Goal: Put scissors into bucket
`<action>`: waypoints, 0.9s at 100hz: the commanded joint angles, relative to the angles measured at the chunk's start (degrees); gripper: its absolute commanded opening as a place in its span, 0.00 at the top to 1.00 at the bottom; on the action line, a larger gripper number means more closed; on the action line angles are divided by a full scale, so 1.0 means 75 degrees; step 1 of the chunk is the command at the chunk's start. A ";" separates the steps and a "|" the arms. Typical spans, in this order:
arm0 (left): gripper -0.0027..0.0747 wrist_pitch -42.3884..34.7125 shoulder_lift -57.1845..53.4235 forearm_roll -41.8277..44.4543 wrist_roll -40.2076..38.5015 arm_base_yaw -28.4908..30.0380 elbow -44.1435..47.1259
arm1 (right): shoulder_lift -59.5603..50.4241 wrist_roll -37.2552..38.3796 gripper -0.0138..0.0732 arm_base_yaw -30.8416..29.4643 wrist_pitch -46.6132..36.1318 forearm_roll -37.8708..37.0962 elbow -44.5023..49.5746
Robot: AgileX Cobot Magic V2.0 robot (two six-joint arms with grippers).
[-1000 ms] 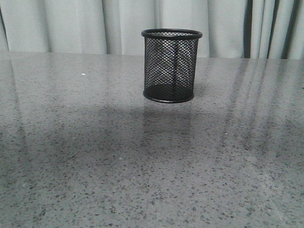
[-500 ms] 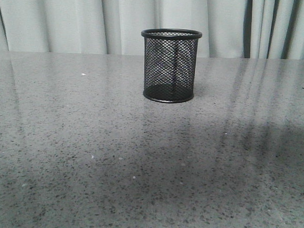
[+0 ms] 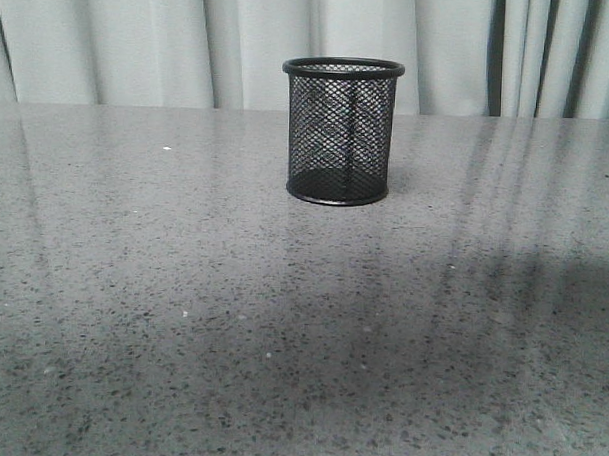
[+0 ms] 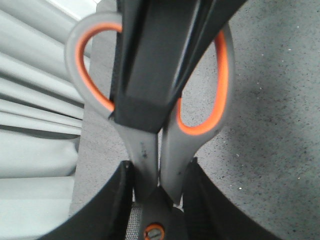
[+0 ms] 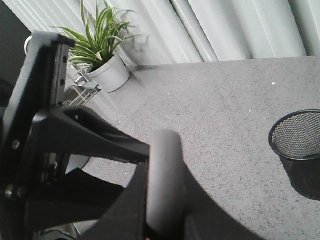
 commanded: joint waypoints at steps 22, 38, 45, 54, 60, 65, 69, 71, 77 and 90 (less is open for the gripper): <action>0.30 -0.0343 -0.0444 0.0014 -0.1420 0.1261 -0.0259 | 0.0337 -0.0320 0.91 -0.0045 -0.0622 0.0215 -0.0218; 0.30 -0.0154 -0.0794 0.0003 -0.2851 0.2796 -0.0259 | 0.1136 -0.0320 0.89 -0.0045 -0.0543 0.0104 -0.0693; 0.30 -0.0008 -0.1030 0.0003 -0.2990 0.3484 -0.0259 | 0.1574 -0.0332 0.89 -0.0045 -0.0492 -0.0144 -0.1170; 0.30 0.0327 -0.1393 0.0003 -0.2990 0.4325 -0.0259 | 0.2104 -0.0237 0.89 -0.0045 -0.0354 -0.1016 -0.1962; 0.30 0.0502 -0.1640 -0.0020 -0.2990 0.4796 -0.0259 | 0.2455 0.0085 0.89 -0.0045 -0.0150 -0.1740 -0.2519; 0.30 0.0559 -0.1813 -0.0053 -0.2990 0.5166 -0.0259 | 0.2727 0.0291 0.89 -0.0034 0.0102 -0.2210 -0.2937; 0.30 0.0595 -0.1947 -0.0165 -0.2990 0.5451 -0.0259 | 0.2943 0.0377 0.89 -0.0014 0.0190 -0.2508 -0.3263; 0.30 0.0596 -0.1991 -0.0198 -0.2990 0.5584 -0.0259 | 0.3044 0.0469 0.89 0.0005 0.0208 -0.2619 -0.3367; 0.30 0.0596 -0.2164 -0.0213 -0.2973 0.5944 -0.0259 | 0.3307 0.0709 0.89 0.0130 0.0268 -0.3183 -0.3811; 0.30 0.0596 -0.2430 -0.0213 -0.2972 0.6444 -0.0259 | 0.3944 0.0943 0.89 0.0589 0.0654 -0.4046 -0.4564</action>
